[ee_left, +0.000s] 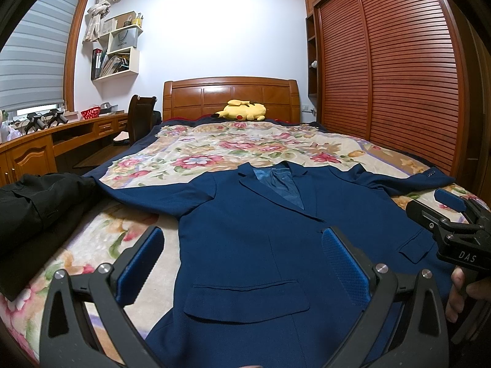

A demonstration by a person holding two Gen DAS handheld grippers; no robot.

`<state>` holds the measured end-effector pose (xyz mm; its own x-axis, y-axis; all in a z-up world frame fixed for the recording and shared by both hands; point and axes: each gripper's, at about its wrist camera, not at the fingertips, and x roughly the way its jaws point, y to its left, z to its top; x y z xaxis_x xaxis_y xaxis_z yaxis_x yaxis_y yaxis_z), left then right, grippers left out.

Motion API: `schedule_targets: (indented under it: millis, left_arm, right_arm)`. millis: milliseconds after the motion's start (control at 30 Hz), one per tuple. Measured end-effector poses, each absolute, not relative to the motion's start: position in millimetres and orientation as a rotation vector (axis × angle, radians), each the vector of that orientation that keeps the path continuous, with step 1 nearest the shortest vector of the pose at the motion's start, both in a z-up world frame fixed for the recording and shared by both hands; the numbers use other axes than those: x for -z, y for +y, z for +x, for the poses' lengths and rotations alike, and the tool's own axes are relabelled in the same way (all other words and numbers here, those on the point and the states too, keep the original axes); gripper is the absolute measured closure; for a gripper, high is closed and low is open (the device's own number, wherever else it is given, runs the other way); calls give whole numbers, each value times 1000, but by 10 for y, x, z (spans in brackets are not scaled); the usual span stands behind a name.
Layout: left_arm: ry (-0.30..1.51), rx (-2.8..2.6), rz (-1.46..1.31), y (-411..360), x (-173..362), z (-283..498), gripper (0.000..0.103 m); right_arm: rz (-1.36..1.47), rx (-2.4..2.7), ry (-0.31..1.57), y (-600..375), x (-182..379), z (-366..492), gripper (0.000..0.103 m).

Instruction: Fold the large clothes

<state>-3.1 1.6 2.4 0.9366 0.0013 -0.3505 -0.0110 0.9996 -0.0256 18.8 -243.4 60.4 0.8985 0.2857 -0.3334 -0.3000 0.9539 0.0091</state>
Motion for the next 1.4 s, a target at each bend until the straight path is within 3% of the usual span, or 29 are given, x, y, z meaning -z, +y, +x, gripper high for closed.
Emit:
schedule_targets:
  millis: [767, 1400]
  left_arm:
    - [410, -31, 15, 235, -106, 88, 0]
    - [458, -165, 36, 959, -243, 210, 0]
  right_arm:
    - [-54, -364, 360, -2269, -693, 195, 0]
    - [-97, -489, 367, -1824, -882, 380, 0]
